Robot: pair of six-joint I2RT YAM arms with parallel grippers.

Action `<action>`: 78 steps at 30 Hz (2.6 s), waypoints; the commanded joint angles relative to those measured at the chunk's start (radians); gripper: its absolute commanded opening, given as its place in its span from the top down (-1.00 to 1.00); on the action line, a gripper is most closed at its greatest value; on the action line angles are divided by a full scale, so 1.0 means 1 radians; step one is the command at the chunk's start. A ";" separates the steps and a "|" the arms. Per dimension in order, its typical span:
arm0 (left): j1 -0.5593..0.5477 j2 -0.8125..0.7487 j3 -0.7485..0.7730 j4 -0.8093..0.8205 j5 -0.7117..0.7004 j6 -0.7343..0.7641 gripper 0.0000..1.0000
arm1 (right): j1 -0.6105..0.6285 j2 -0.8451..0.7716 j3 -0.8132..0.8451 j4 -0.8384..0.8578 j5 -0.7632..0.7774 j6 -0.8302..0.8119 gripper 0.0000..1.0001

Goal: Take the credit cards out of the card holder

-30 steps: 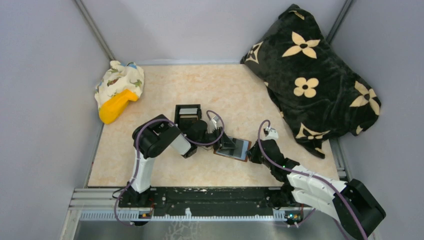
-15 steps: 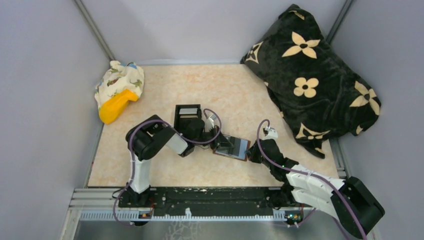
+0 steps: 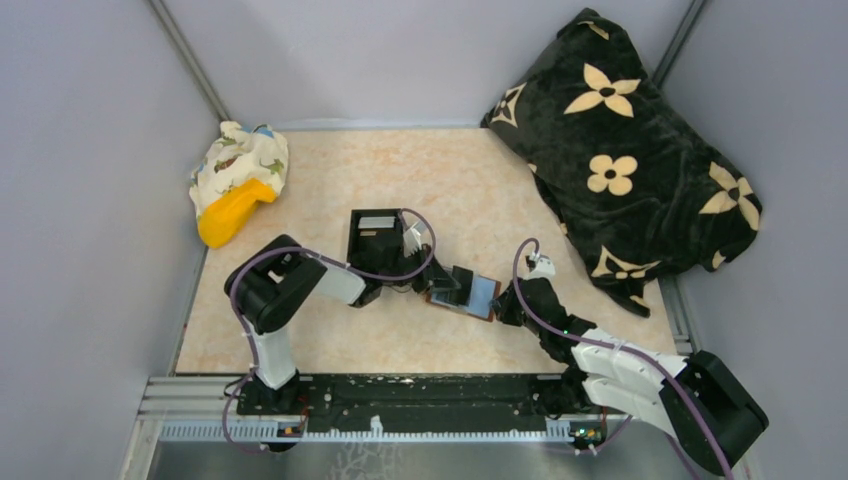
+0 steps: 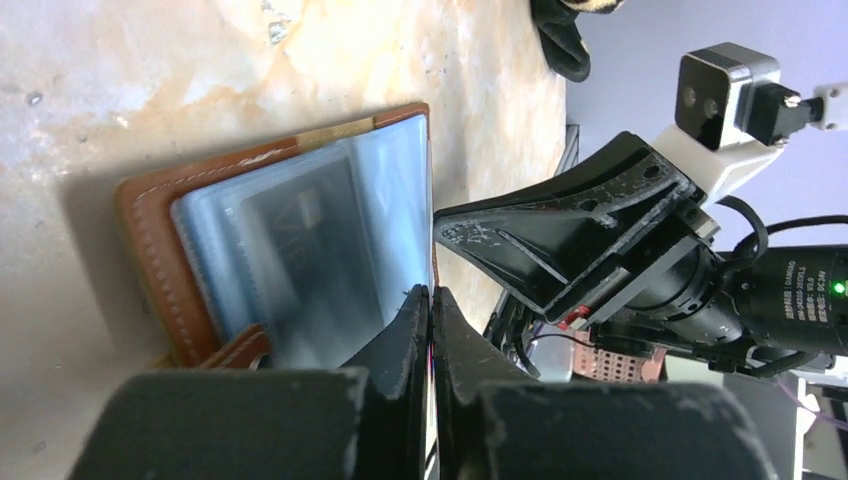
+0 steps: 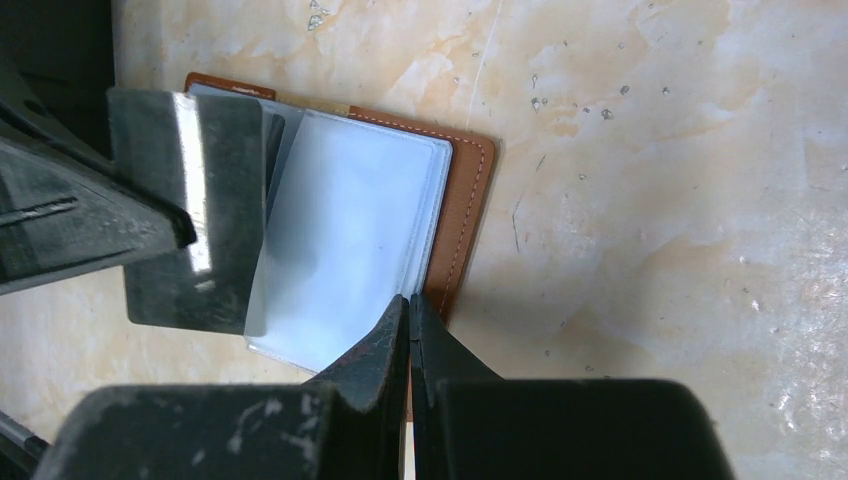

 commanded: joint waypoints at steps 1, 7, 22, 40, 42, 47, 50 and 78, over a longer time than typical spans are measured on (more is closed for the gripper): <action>0.002 -0.087 0.051 -0.125 -0.035 0.100 0.93 | 0.005 0.012 -0.010 -0.023 -0.002 -0.006 1.00; 0.005 -0.221 0.078 -0.293 -0.106 0.224 1.00 | 0.006 0.011 -0.010 -0.021 -0.005 -0.006 1.00; 0.076 -0.462 -0.246 0.375 -0.096 0.108 1.00 | 0.005 -0.521 0.006 -0.034 -0.085 -0.105 1.00; 0.042 -0.378 -0.341 0.985 -0.199 -0.148 1.00 | 0.128 -0.434 0.146 0.294 -0.273 -0.209 0.13; 0.026 -0.367 -0.333 0.986 -0.204 -0.156 1.00 | 0.150 -0.419 0.151 0.300 -0.262 -0.218 0.13; -0.019 -0.349 -0.308 0.987 -0.214 -0.149 1.00 | 0.184 -0.362 0.153 0.351 -0.233 -0.220 0.15; -0.025 -0.362 -0.298 0.987 -0.214 -0.146 1.00 | 0.193 -0.334 0.166 0.341 -0.219 -0.233 0.16; -0.030 -0.436 -0.306 0.986 -0.224 -0.155 1.00 | 0.194 -0.282 0.161 0.365 -0.226 -0.215 0.38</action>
